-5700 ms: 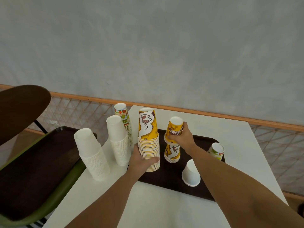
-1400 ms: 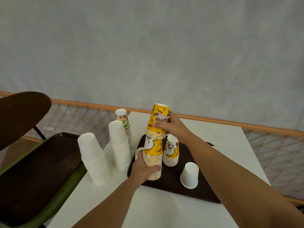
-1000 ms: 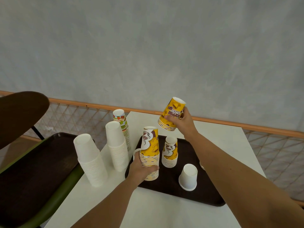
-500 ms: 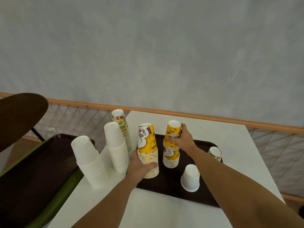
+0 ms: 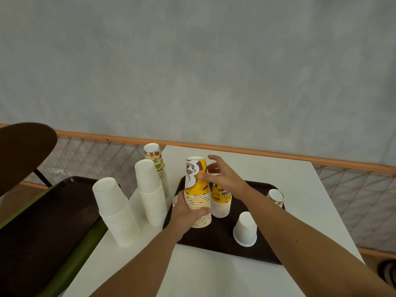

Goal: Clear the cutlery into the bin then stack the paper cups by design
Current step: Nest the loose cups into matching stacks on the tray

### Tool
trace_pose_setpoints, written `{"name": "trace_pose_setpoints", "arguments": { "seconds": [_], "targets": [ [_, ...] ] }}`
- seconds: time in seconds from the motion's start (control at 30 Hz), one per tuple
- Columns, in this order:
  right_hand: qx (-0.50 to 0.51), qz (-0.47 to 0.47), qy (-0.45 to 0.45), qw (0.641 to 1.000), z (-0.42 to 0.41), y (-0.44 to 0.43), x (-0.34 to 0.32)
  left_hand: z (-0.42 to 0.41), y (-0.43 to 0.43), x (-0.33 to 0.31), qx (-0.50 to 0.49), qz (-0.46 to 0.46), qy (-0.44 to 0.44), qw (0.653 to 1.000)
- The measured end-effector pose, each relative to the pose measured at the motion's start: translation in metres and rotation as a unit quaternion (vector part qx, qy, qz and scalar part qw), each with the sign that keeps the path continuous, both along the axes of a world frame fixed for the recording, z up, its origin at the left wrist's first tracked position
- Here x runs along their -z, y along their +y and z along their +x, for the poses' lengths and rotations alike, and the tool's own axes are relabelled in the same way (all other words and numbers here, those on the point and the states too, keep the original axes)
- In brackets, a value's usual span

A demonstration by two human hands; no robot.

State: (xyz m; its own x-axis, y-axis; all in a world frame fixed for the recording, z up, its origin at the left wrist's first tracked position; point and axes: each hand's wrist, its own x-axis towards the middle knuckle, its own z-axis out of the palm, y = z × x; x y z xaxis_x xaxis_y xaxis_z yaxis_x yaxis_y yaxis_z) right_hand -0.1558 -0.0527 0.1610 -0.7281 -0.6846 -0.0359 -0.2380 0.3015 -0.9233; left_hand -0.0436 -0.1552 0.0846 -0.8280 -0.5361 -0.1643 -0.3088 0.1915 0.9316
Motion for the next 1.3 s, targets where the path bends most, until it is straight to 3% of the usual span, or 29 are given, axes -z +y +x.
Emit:
{"name": "trace_pose_setpoints", "arguments": {
  "seconds": [0.23, 0.83, 1.1, 1.3],
  "targets": [
    [-0.046, 0.067, -0.046, 0.996, 0.018, -0.003, 0.001, 0.009, 0.003, -0.009, 0.022, -0.015, -0.001, 1.000],
    [0.020, -0.014, -0.027, 0.999, 0.038, -0.010, -0.022, 0.036, -0.006, -0.014, 0.071, -0.030, -0.012, 0.997],
    [0.148, -0.169, 0.017, 0.974, 0.032, -0.003, -0.043, 0.041, -0.020, -0.007, 0.074, -0.001, -0.012, 0.997],
    [0.206, -0.129, 0.045, 0.969, 0.012, 0.011, -0.026, 0.033, -0.020, -0.006, 0.055, 0.024, -0.006, 0.998]
  ]
}}
